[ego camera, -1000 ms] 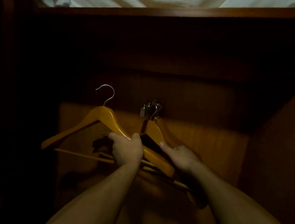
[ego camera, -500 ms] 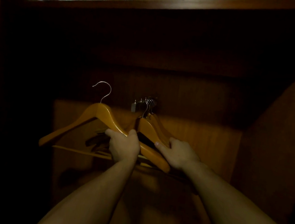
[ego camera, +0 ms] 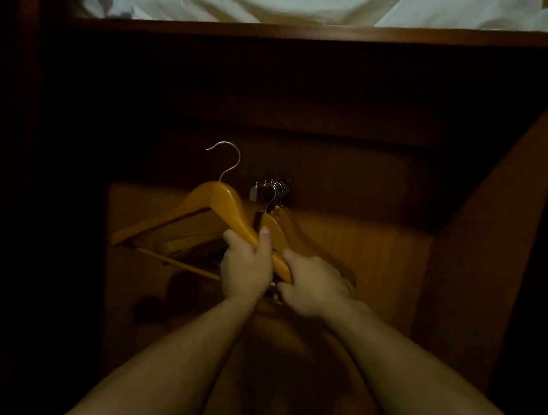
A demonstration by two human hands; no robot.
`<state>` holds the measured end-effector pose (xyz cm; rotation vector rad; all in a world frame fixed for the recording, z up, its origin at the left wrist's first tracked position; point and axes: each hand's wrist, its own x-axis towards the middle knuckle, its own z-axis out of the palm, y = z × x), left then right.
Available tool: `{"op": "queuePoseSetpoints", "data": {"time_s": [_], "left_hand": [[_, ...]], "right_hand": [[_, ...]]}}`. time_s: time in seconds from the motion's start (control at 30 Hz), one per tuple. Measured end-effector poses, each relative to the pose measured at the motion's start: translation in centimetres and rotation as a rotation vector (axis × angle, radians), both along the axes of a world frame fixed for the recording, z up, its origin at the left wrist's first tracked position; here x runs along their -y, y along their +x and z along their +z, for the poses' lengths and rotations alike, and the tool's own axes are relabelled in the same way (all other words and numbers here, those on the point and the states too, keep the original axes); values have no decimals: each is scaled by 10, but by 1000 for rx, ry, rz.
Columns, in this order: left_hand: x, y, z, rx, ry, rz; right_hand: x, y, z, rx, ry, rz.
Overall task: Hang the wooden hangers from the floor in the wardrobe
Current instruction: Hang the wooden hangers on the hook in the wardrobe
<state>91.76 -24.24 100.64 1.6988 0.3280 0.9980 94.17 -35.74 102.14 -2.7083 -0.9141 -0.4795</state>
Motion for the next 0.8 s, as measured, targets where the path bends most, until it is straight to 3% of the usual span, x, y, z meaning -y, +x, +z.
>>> {"op": "queuePoseSetpoints", "data": {"time_s": [0.13, 0.23, 0.37, 0.53, 0.8], "left_hand": [[-30, -24, -5, -86, 390, -54], [-56, -41, -4, -93, 699, 220], [-86, -51, -1, -124, 745, 429], [-105, -34, -11, -450, 866, 229], [-101, -6, -22, -491, 845, 121]], "right_hand": [[23, -6, -11, -87, 95, 2], [47, -12, -22, -146, 111, -14], [69, -21, -34, -183, 109, -24], [86, -27, -38, -215, 130, -44], [92, -7, -29, -231, 125, -68]]}}
